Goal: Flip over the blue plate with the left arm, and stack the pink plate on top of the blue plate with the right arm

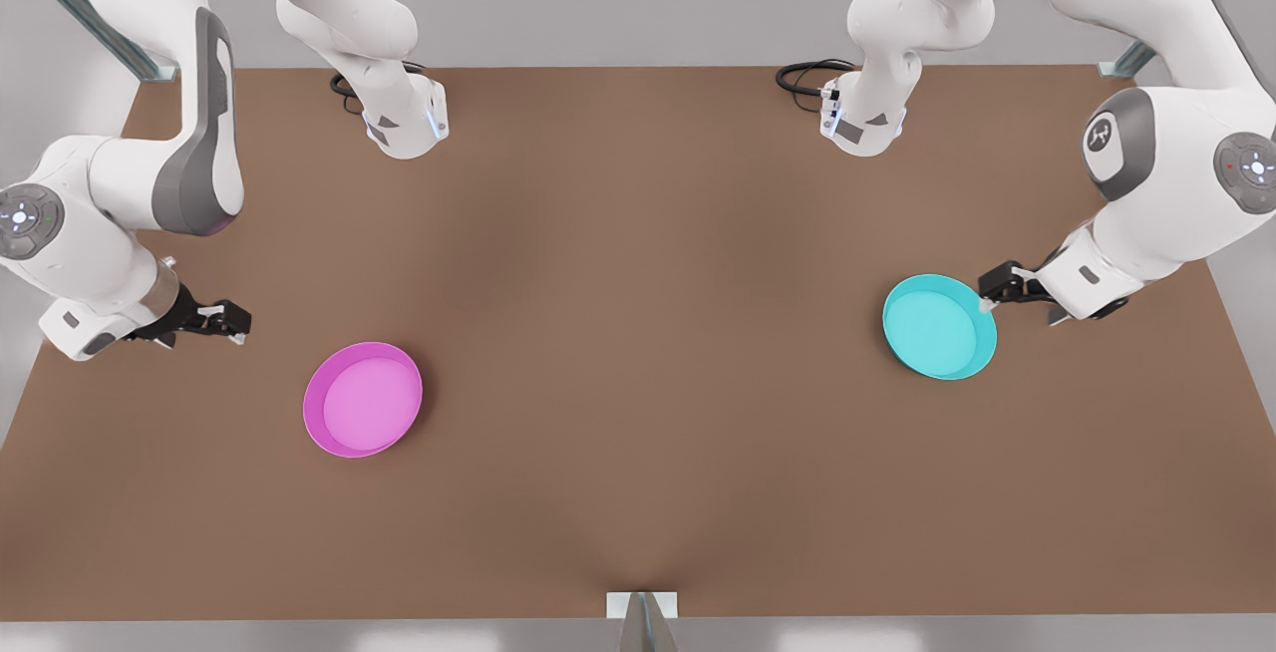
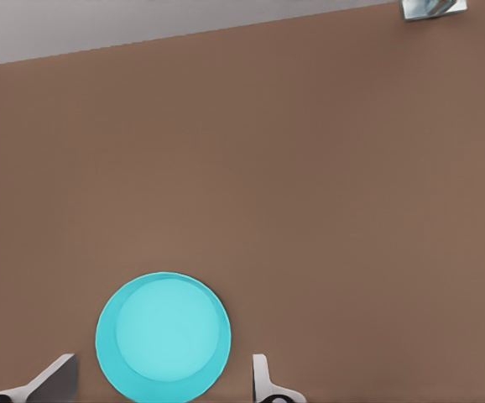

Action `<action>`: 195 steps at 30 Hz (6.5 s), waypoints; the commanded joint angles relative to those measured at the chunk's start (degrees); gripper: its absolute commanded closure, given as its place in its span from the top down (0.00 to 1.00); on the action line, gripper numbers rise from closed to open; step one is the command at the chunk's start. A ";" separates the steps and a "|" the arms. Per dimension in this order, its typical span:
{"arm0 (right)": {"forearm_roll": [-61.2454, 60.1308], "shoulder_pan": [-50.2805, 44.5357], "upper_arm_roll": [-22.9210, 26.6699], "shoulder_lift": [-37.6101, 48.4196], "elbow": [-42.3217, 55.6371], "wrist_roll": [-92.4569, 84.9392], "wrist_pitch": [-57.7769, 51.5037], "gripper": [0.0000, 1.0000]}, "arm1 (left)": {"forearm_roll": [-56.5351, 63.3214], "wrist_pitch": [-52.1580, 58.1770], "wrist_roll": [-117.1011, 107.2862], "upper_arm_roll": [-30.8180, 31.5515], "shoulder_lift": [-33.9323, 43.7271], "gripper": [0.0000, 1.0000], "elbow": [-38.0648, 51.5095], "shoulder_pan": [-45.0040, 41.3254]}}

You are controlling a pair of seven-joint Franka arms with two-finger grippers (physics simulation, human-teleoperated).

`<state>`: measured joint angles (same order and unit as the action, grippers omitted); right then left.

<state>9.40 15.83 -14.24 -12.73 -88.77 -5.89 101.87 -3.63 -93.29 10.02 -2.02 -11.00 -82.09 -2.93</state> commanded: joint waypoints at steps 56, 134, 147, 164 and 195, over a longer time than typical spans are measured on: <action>1.49 -1.06 -0.09 -1.07 0.18 0.00 -0.09 1.00 | -36.89 -13.67 39.02 -20.74 -27.14 0.84 -21.09 8.64; 0.97 -0.97 0.00 -3.89 1.58 -0.18 -0.35 1.00 | -15.89 -19.91 -42.71 -15.82 -27.40 0.21 7.38 -40.48; -17.31 6.06 0.70 -20.50 10.81 7.70 -3.78 1.00 | 15.83 -24.75 -43.68 -15.91 -30.48 0.21 17.58 -47.87; -24.87 9.66 1.05 -29.46 9.67 -1.67 -5.37 1.00 | 89.50 7.33 -41.75 -16.09 -44.63 0.21 16.17 -67.82; -24.87 4.56 5.71 -28.23 -7.91 -20.74 19.34 0.67 | 39.49 -0.40 -18.10 -1.67 -49.20 1.00 16.08 -68.17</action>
<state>-15.47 20.39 -8.52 -40.96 -96.68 -26.63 121.20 44.36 -94.66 -8.27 -3.57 -60.02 -65.86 -71.03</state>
